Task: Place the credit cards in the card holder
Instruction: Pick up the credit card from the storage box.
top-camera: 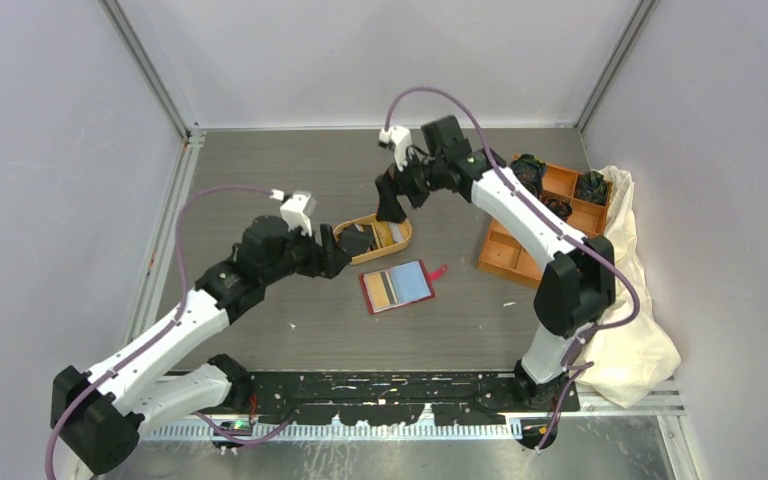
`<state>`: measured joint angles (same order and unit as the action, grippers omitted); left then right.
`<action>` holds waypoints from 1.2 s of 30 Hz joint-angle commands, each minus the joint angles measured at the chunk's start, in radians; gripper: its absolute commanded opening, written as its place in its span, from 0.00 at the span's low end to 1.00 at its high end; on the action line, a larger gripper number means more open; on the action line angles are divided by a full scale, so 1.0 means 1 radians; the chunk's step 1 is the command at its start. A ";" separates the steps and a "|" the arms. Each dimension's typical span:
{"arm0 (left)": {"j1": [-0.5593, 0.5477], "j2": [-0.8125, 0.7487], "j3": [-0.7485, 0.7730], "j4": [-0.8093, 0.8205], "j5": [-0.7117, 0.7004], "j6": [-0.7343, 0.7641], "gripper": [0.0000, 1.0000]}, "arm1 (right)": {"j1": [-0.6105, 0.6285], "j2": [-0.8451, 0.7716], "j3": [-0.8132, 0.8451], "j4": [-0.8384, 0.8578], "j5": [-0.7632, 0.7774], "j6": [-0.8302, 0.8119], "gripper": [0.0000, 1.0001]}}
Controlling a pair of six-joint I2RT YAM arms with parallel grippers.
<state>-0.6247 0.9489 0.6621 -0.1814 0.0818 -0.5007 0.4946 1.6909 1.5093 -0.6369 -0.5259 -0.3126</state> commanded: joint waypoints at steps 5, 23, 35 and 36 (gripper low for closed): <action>0.020 0.067 0.446 -0.403 -0.027 0.294 0.68 | -0.012 0.214 0.198 0.151 -0.214 0.412 0.96; 0.025 0.083 0.317 -0.410 -0.162 0.478 0.65 | -0.002 0.449 0.189 0.145 -0.136 0.559 0.54; 0.025 0.085 0.316 -0.409 -0.159 0.480 0.65 | 0.007 0.493 0.186 0.156 -0.178 0.596 0.40; 0.025 0.086 0.317 -0.409 -0.157 0.479 0.65 | 0.008 0.496 0.186 0.156 -0.177 0.595 0.40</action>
<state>-0.6056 1.0527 0.9596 -0.6182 -0.0715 -0.0399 0.4938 2.1803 1.6596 -0.5034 -0.6765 0.2653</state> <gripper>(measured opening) 0.648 0.407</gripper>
